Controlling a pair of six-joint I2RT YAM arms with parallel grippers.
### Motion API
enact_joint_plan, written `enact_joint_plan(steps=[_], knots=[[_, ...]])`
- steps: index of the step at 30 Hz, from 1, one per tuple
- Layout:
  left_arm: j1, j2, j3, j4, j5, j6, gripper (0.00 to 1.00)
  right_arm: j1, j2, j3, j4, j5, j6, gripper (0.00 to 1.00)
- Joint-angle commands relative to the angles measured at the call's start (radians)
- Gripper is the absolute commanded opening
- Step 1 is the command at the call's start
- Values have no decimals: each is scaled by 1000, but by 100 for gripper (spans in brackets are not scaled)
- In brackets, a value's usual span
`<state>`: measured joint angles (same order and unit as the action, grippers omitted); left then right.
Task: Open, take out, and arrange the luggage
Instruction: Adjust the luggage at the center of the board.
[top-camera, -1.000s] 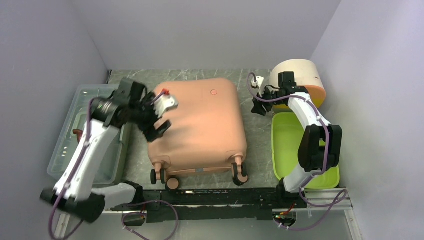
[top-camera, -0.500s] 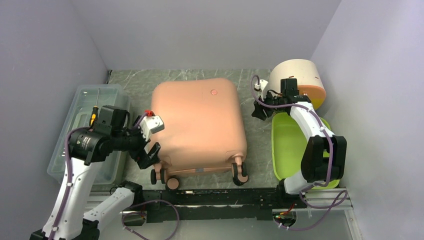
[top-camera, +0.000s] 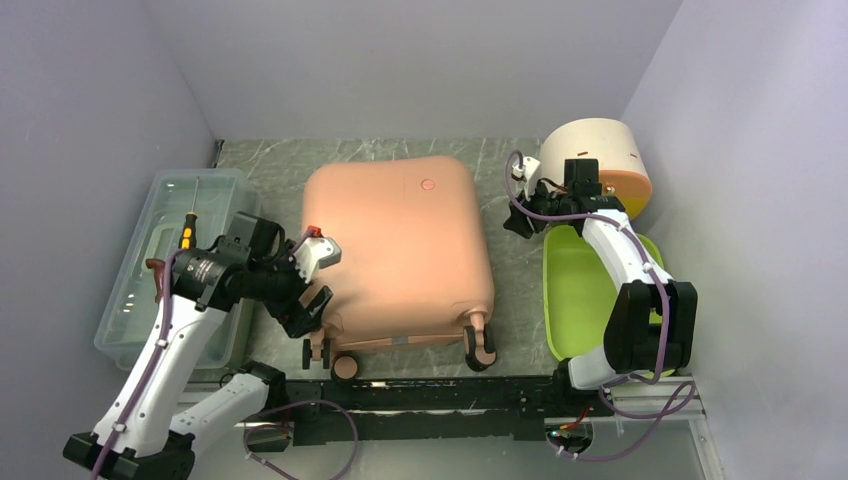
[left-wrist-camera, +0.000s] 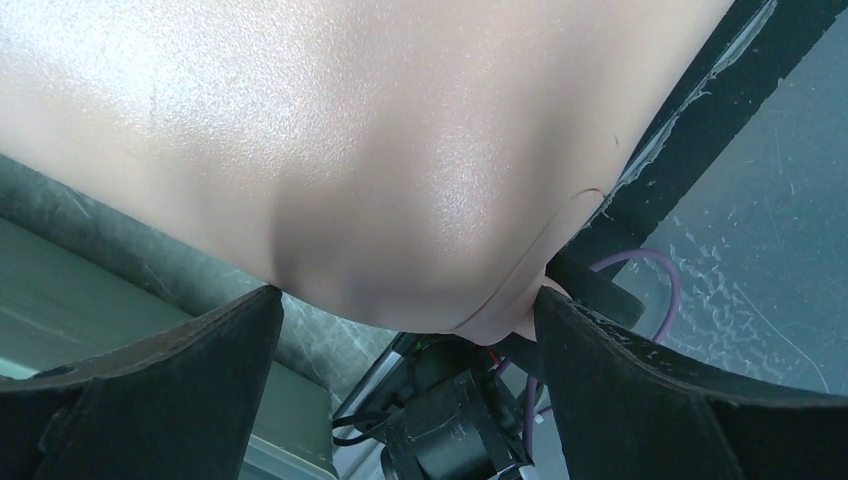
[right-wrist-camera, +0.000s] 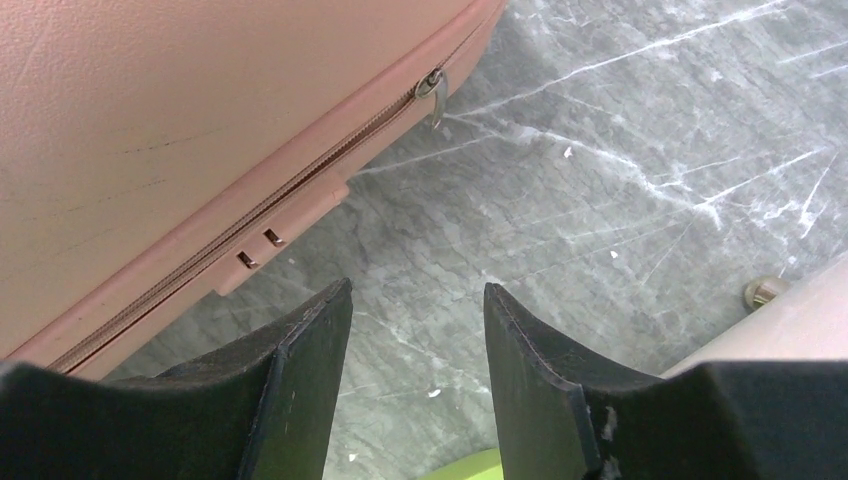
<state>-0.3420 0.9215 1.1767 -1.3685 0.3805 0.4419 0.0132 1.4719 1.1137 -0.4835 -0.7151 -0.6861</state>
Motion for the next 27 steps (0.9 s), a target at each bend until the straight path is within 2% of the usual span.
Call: enact_joint_plan(steps=[1, 5, 8, 10, 13, 15, 22, 24, 27], knots=[[-83, 64, -55, 58, -112, -42, 100, -5, -9, -13, 29, -32, -5, 53], [-106, 112, -17, 74, -113, -48, 99, -5, -20, -22, 23, -51, -19, 53], [-122, 160, -15, 105, -190, -52, 97, -5, -29, -27, 17, -63, -27, 53], [-123, 188, -13, 144, -295, -62, 84, -5, -35, -35, 17, -68, -32, 53], [-122, 214, 3, 190, -404, -73, 57, -5, -38, -38, 17, -71, -35, 53], [-121, 223, 13, 214, -444, -69, 49, -5, -39, -42, 19, -71, -35, 53], [-71, 283, 22, 312, -559, -40, 41, -5, -40, -39, 26, -80, -17, 53], [-34, 311, 47, 318, -540, -44, 41, -5, -44, -36, 16, -86, -23, 53], [13, 317, 125, 279, -433, -48, 43, -5, -57, -42, 11, -90, -31, 53]])
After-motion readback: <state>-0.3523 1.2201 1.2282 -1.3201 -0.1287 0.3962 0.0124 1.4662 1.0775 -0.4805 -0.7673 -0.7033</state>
